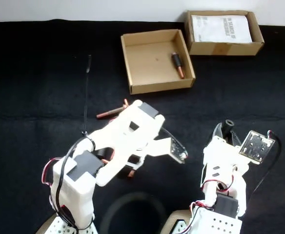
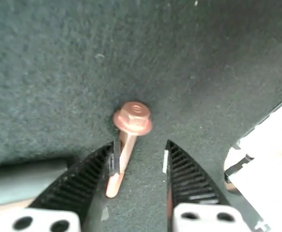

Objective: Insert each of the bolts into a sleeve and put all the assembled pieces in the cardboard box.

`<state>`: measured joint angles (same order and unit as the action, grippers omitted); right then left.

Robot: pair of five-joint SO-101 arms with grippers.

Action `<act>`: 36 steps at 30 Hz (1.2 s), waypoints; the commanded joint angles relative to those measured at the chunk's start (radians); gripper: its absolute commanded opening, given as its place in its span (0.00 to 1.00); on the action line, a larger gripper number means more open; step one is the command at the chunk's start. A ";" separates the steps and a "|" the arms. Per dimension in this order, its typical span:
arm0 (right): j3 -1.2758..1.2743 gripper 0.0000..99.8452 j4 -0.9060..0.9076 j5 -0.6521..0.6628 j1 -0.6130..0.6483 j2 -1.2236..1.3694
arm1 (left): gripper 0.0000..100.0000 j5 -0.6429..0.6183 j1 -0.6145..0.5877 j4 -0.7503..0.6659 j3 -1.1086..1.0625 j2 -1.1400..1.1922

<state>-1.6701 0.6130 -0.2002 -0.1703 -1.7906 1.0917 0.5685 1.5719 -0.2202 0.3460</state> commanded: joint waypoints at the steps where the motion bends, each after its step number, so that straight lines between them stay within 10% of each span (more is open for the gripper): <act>1: -0.131 0.01 -0.016 0.012 -0.005 -0.019 | 0.16 -0.029 0.019 -0.017 0.030 -0.004; 17: -0.122 0.01 -0.021 0.014 -0.007 -0.019 | 0.01 -0.032 0.054 -0.052 -0.084 -0.007; 28: -0.079 0.01 -0.022 0.009 -0.010 -0.019 | 0.01 -0.361 0.048 -0.091 0.010 -0.087; 36: -0.059 0.01 -0.022 0.011 -0.010 -0.019 | 0.01 -0.374 0.048 -0.091 -0.077 -0.183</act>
<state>-1.6701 0.6130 -0.2002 -0.1703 -1.7906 0.7234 0.6145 1.4768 -0.2723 0.2217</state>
